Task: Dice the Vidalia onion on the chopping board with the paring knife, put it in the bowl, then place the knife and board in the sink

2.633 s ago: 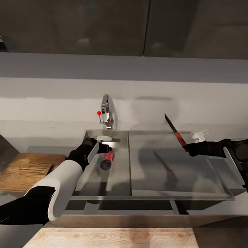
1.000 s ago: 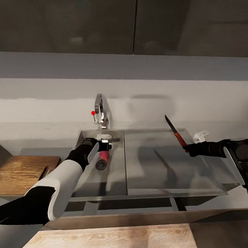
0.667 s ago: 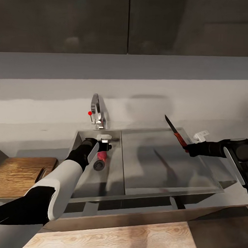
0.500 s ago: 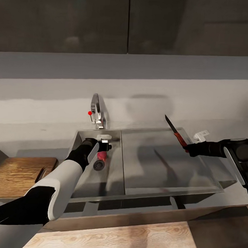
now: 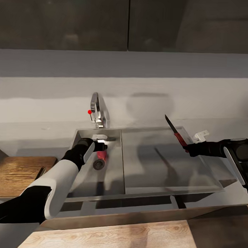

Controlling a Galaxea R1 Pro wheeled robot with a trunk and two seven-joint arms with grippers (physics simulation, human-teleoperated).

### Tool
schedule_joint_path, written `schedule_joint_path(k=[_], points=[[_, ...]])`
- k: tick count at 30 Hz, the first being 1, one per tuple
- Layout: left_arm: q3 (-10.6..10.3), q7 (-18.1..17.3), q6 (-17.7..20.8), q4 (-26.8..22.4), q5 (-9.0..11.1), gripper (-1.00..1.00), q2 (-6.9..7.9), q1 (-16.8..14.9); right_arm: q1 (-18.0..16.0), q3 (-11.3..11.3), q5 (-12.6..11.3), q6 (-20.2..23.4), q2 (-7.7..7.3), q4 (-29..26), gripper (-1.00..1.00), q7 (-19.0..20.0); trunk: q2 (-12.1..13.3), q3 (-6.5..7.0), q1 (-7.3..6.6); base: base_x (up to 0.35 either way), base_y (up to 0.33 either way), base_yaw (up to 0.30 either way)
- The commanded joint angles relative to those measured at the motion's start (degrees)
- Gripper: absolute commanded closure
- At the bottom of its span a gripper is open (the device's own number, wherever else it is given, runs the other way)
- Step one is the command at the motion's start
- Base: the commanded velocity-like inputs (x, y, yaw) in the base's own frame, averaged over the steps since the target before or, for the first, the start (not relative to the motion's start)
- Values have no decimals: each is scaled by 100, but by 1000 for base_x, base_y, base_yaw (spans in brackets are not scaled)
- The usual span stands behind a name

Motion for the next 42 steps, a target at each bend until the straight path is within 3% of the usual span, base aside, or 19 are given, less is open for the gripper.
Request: schedule_joint_path(k=[1,17,25,28,34,42], points=[[22,19,31,-8,8,-100,7,-4,-7,7,-41,40,-5,-2,100,-20,-12,-17,3,0,0,0],[18,20,36,39,11,-100,25,-4,-7,7,-41,40,-5,-2,100,-20,-12,-138,3,0,0,0],[24,23,60,308,10,-100,21,-7,-7,7,-41,40,-5,-2,100,-20,-12,-183,3,0,0,0],[24,26,172,323,14,-100,33,-13,-7,7,-41,40,-5,-2,100,-20,-12,-199,3,0,0,0],[25,28,881,339,17,-100,50,-194,-7,7,-41,40,-5,-2,100,-20,-12,-226,3,0,0,0],[27,29,1187,366,17,-100,47,-394,-7,6,-41,40,-5,-2,100,-20,-12,-257,3,0,0,0]])
